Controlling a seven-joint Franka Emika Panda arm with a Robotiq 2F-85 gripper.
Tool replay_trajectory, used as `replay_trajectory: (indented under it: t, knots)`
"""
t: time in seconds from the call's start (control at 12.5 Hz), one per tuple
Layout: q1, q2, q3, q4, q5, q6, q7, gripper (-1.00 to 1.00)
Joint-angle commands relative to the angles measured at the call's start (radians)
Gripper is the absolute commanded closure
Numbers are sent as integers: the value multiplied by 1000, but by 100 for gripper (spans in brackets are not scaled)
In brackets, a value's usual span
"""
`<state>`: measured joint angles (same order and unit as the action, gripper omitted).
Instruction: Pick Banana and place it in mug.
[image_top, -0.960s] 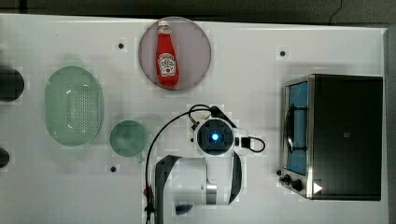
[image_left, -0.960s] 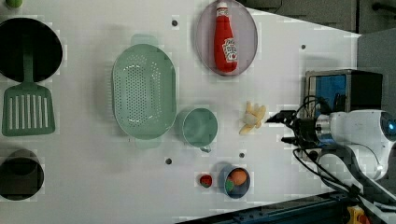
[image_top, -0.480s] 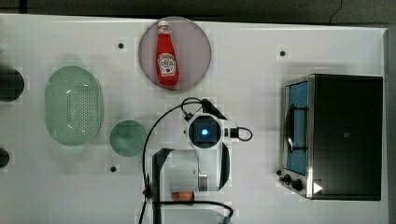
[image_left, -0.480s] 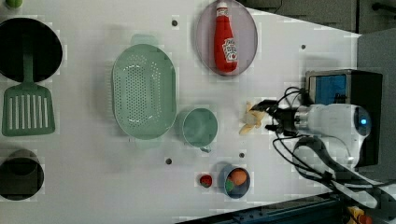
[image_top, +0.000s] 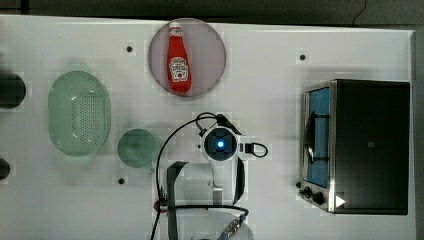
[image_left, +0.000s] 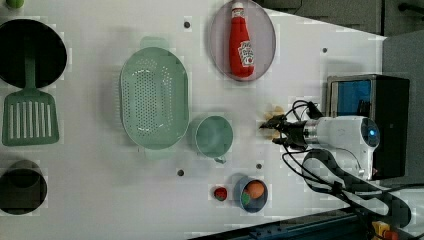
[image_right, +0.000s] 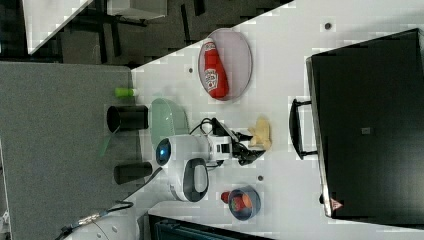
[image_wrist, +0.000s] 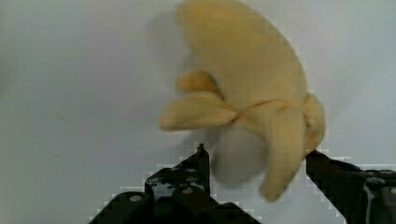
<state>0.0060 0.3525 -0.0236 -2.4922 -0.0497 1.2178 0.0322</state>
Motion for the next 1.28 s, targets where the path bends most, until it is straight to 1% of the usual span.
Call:
replay_trajectory:
  t: [0.08,0.16,0.24,0.48,0.64,0.72,0.8,0.96,1.12,1.28]
  knots:
    - [-7,-25,-14,3,6,20,34,30]
    - [-7,-22,-13,3,6,22,34,50]
    - [-7,-23,-14,4,6,22,34,53]
    - [-7,-87,-13,8,6,21,34,53]
    - [-7,-188,-14,13,6,-3,34,53]
    - [-6,-250,-12,17,6,-43,34,53]
    - [-3,-348,-4,34,6,-135,34,53]
    - [-3,-475,4,63,6,-357,34,53]
    - [0,-573,18,134,6,-593,34,53]
    - [16,-627,60,235,6,-832,38,53]
